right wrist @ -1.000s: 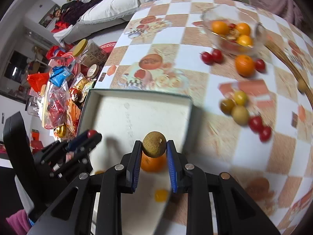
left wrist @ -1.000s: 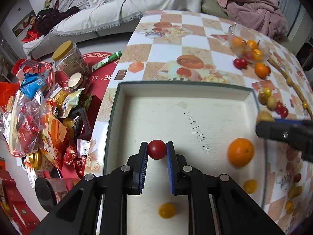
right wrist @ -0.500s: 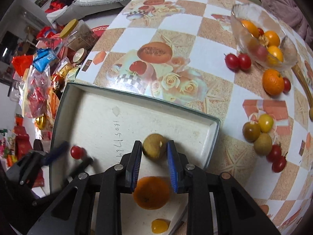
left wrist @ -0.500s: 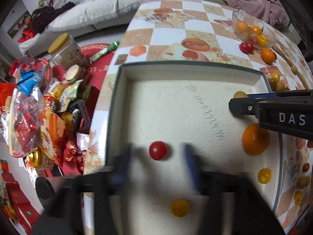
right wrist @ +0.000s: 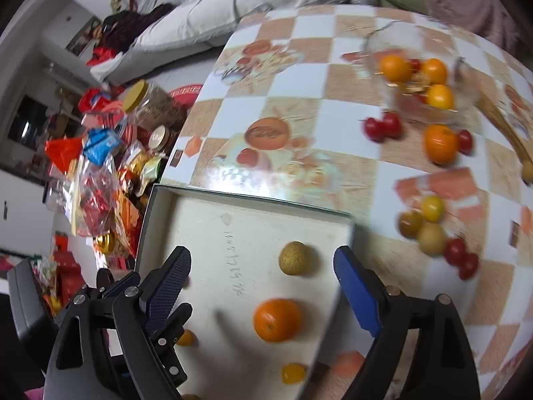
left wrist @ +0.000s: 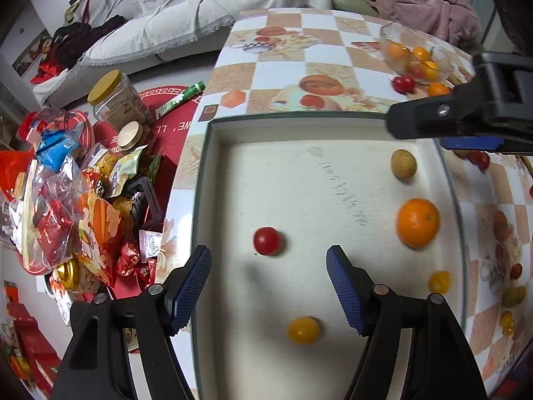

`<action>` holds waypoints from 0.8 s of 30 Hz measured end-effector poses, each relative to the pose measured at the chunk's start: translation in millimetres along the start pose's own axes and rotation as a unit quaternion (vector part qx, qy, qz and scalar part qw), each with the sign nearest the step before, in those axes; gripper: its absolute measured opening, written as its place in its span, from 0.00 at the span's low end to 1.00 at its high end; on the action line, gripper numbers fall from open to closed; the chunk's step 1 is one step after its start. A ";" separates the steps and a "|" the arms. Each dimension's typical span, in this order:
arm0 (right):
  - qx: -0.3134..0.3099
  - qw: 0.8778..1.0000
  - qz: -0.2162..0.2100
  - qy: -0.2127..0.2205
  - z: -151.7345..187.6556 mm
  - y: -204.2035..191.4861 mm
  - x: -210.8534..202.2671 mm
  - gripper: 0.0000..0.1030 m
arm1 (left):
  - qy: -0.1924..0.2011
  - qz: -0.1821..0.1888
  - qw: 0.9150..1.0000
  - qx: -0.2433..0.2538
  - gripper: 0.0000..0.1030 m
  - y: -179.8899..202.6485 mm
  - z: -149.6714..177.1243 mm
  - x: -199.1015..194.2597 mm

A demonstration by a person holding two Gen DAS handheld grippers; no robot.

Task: Organize fruits
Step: 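Carry both held fruits over the white tray and open both tools, then move both tools to the table and grasp a green-brown fruit with each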

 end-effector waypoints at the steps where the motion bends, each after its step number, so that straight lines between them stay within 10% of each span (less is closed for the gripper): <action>1: 0.008 1.000 0.003 0.004 4.5 5.1 -6.9 0.87 | 0.002 0.004 1.000 0.004 0.71 4.9 1.2 -4.0; 24: 0.149 0.978 0.138 -0.049 225.5 151.0 -110.1 0.88 | -0.005 0.108 0.976 0.187 0.71 178.7 66.8 -57.1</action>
Point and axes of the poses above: each gripper's, at about its wrist camera, not at the fingertips, and x roughly the way its jaws point, y to its right, z to its underside, the point moved 8 cm from there along x, roughly the way its jaws point, and after that the axes turned 14 degrees about -x, right-handed, at the moved point
